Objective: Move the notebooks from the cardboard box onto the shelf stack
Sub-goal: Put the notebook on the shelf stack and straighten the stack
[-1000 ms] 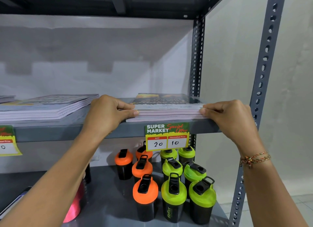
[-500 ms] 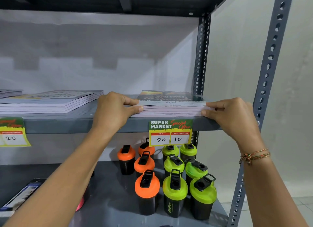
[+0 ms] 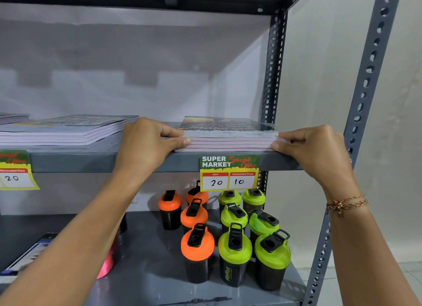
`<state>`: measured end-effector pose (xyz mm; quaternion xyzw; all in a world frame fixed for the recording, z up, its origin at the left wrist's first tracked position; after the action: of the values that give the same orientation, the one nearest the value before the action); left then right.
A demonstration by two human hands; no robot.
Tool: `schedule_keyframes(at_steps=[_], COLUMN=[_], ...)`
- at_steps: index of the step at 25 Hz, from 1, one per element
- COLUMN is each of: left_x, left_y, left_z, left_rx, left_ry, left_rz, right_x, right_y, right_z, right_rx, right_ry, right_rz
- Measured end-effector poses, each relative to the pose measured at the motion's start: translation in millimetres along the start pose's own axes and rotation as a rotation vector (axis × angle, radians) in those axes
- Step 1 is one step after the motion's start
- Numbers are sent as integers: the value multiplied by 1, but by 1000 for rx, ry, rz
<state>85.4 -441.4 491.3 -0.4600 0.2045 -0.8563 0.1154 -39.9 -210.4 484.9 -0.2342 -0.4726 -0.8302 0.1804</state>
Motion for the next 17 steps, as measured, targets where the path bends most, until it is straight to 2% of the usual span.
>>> schedule_keyframes(at_steps=[13,15,17], left_x=[-5,-2,2], left_y=[2,-2,-15], left_z=[3,2,-6], left_rx=[66,106,235], left_ry=[58,72,156], left_rz=[-54,-110,-288], right_x=[3,1,-2], right_y=[-4,5,19], right_z=[0,-5,-18], right_rx=[-48,-147,-230], right_ry=[23,1,60], right_rz=[47,149,336])
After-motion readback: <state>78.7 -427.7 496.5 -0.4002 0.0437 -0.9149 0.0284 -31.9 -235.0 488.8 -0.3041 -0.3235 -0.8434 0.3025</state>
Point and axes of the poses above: each hand's wrist, its own x-axis towards the middle knuckle, its own z-axis out of the back of the hand, y = z × x, the point moved 2 cm from there along x, towards the middle knuckle, and after that the axes turned 9 degrees about -z, right-handed, at the moved point
